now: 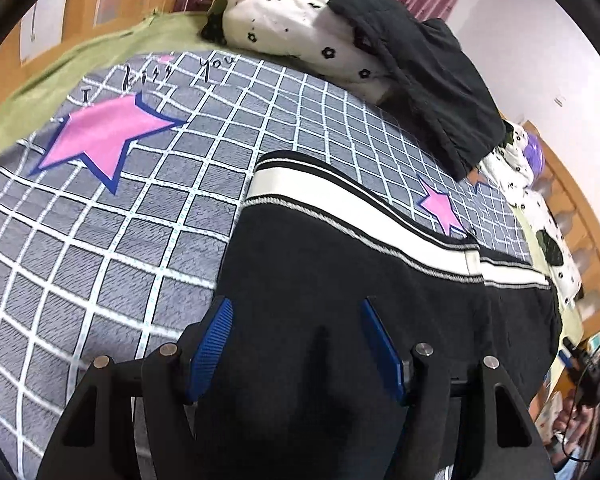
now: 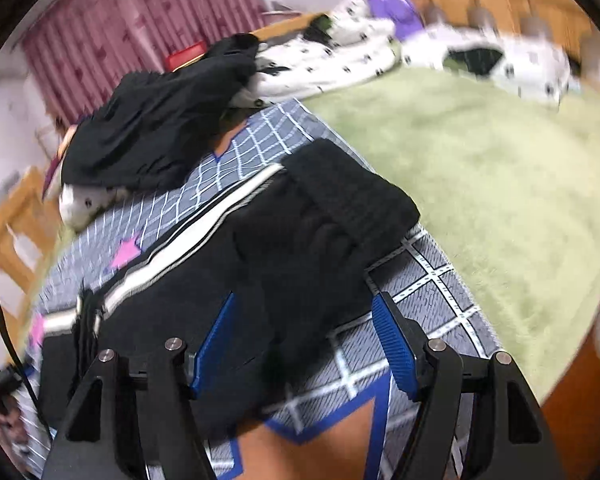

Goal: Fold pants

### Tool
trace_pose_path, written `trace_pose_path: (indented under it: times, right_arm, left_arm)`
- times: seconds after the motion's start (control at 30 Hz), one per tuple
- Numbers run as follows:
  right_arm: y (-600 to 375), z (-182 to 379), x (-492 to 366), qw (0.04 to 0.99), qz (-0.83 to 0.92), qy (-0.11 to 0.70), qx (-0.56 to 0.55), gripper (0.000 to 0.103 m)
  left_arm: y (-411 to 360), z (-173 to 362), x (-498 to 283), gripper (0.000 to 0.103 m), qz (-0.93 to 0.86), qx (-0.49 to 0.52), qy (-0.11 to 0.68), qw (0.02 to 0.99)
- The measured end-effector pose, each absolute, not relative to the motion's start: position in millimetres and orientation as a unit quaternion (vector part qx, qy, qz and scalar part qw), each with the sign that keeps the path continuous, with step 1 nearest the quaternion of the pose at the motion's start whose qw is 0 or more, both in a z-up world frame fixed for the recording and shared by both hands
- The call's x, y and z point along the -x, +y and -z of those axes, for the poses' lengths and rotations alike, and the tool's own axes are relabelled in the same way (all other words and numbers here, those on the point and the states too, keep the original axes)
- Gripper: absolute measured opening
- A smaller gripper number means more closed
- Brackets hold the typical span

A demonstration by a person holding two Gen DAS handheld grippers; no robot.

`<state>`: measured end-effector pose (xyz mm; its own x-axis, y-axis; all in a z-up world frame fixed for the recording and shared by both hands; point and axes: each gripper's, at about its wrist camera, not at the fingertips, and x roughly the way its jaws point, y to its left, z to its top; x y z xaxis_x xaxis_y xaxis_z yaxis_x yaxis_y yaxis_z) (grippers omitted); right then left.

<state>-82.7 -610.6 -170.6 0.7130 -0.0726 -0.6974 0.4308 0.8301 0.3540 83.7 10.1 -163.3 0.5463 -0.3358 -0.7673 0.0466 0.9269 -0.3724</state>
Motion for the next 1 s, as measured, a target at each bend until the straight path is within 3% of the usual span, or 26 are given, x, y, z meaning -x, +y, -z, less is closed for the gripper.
trace_pose_path:
  times: [0.23,0.5,0.57,0.67,0.77,1.0]
  right_arm:
    - [-645,220,49,0.859,0.110,0.373,-0.334,0.069]
    - [-652,226,19,0.871,0.115,0.349,-0.327,0.070]
    - [-652,225,16,0.872,0.126,0.347,-0.322,0.057]
    - [-635,208,16,0.887,0.153,0.340,-0.272,0.043]
    - [-598,169,15,0.914,0.171,0.315,-0.191,0.037]
    - [-520,62,9,0.951,0.144,0.243,-0.124,0.033]
  left_arm:
    - [12,184,-118,0.062,0.127,0.157,0.490,0.848]
    - [13,206,-150,0.061,0.179,0.159,0.515,0.823]
    - [13,207,-153,0.038,0.180,0.169,0.514,0.821]
    - [12,198,-146,0.014,0.175,0.175,0.498,0.831]
    - [3,174,-135,0.011,0.167,0.164,0.471,0.851]
    - [6,108,-127,0.010,0.204,0.172,0.413,0.871]
